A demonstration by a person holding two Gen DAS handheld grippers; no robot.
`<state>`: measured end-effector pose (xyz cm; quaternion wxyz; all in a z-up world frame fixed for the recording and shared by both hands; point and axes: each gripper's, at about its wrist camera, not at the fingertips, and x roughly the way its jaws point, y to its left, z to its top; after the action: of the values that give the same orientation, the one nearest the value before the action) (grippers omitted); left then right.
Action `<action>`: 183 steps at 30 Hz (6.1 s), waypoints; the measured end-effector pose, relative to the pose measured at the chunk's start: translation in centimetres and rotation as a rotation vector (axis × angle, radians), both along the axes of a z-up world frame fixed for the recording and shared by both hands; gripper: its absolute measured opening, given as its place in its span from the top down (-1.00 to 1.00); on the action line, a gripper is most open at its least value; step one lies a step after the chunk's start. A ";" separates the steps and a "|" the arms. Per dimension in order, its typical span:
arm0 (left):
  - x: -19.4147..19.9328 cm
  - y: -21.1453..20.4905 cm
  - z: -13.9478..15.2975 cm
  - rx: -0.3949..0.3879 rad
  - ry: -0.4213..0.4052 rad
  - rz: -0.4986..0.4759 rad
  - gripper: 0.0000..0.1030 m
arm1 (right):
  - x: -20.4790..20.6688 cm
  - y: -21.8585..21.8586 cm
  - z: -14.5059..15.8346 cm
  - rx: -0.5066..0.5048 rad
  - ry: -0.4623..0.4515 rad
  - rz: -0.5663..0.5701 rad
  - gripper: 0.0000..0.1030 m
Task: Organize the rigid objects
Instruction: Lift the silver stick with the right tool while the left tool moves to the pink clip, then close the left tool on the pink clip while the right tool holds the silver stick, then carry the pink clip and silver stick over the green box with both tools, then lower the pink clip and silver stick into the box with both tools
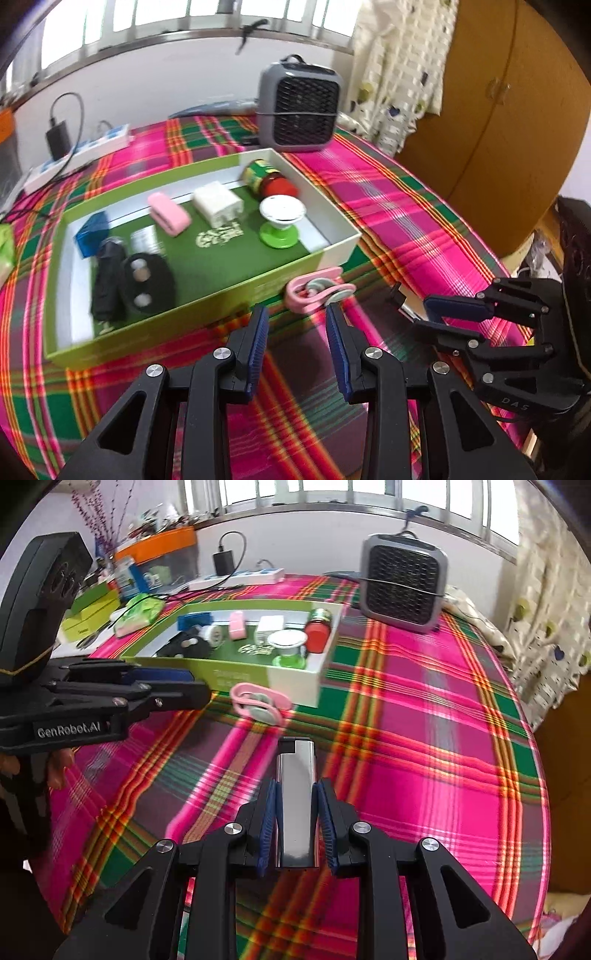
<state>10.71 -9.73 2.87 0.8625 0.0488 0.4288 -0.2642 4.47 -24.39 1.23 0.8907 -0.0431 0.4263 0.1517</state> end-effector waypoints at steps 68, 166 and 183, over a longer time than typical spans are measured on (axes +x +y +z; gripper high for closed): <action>1.3 -7.6 -1.9 0.145 -0.048 -0.117 0.50 | 0.3 -3.4 -0.6 0.032 0.020 -0.085 0.52; 0.5 8.7 4.0 -0.034 -0.161 0.339 0.57 | 5.1 5.0 5.0 0.063 -0.101 0.020 0.52; 4.2 9.1 2.7 -0.015 -0.124 0.379 0.57 | 9.4 7.5 4.0 0.063 -0.052 0.042 0.52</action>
<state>14.88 -0.64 5.55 0.9219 -0.0229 0.3744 -0.0969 13.90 -16.93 5.24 0.8991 -0.0281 0.3969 0.1826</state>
